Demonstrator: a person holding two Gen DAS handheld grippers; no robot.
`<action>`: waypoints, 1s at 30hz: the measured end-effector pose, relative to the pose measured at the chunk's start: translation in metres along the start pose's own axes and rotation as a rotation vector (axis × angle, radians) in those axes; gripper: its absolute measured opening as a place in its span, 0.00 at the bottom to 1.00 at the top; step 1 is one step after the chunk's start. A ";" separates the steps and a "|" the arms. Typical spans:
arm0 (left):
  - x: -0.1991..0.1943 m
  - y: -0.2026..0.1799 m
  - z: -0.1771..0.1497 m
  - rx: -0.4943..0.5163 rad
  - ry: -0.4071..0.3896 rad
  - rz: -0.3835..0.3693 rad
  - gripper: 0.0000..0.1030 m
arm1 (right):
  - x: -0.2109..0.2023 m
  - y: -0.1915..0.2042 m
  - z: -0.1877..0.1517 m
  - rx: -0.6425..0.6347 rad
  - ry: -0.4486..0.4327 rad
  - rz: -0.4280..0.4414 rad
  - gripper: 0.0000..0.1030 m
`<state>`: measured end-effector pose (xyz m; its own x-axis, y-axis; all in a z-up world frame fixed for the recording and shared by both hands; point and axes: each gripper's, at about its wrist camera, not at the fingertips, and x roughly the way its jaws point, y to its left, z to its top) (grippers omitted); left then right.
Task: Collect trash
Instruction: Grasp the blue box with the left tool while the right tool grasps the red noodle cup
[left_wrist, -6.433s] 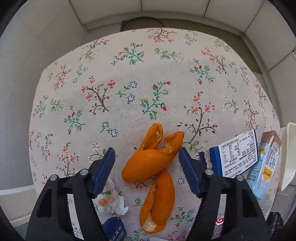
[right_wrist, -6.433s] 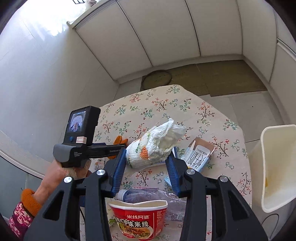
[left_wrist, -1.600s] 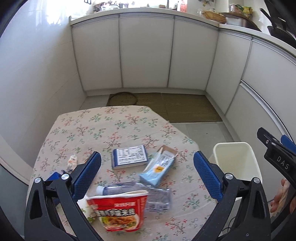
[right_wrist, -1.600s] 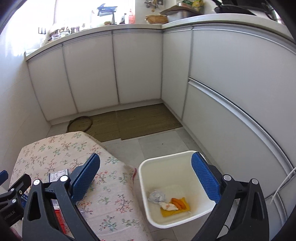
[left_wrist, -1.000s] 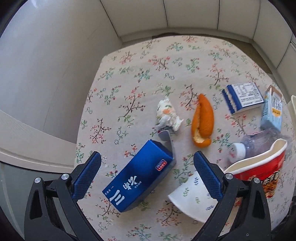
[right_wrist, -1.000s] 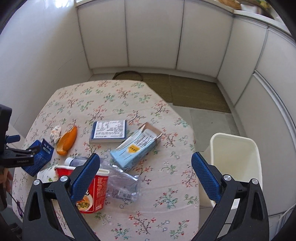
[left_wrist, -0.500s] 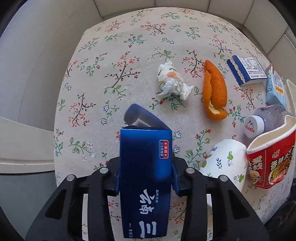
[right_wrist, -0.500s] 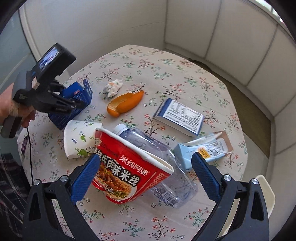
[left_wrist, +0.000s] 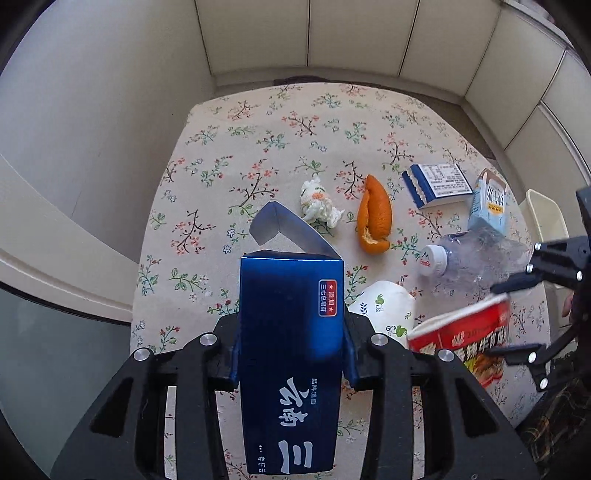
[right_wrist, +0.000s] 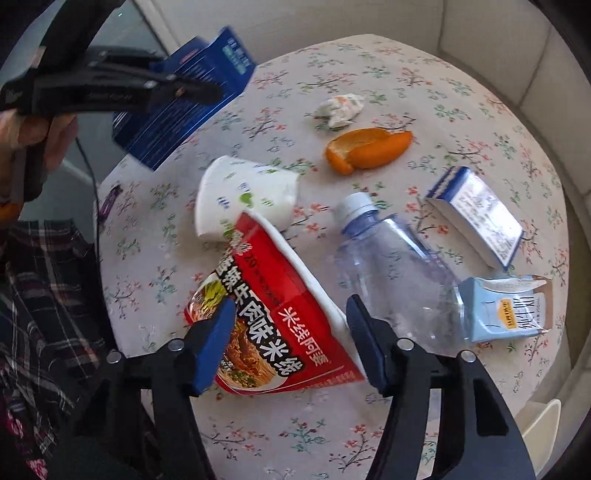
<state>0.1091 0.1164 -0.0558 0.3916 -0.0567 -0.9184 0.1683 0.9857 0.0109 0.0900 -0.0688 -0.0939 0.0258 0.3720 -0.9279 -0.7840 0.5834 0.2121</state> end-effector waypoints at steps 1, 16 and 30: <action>-0.002 0.001 0.002 -0.004 -0.007 -0.001 0.36 | -0.001 0.010 -0.004 -0.025 -0.003 0.021 0.47; -0.013 0.004 0.003 -0.035 -0.046 0.000 0.37 | 0.002 0.078 -0.041 -0.077 0.020 0.263 0.45; -0.018 0.009 0.002 -0.061 -0.065 -0.002 0.37 | 0.006 0.067 -0.031 0.024 -0.017 0.285 0.23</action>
<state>0.1051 0.1260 -0.0382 0.4498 -0.0674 -0.8906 0.1147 0.9932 -0.0172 0.0184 -0.0498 -0.0952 -0.1833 0.5351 -0.8247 -0.7464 0.4702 0.4709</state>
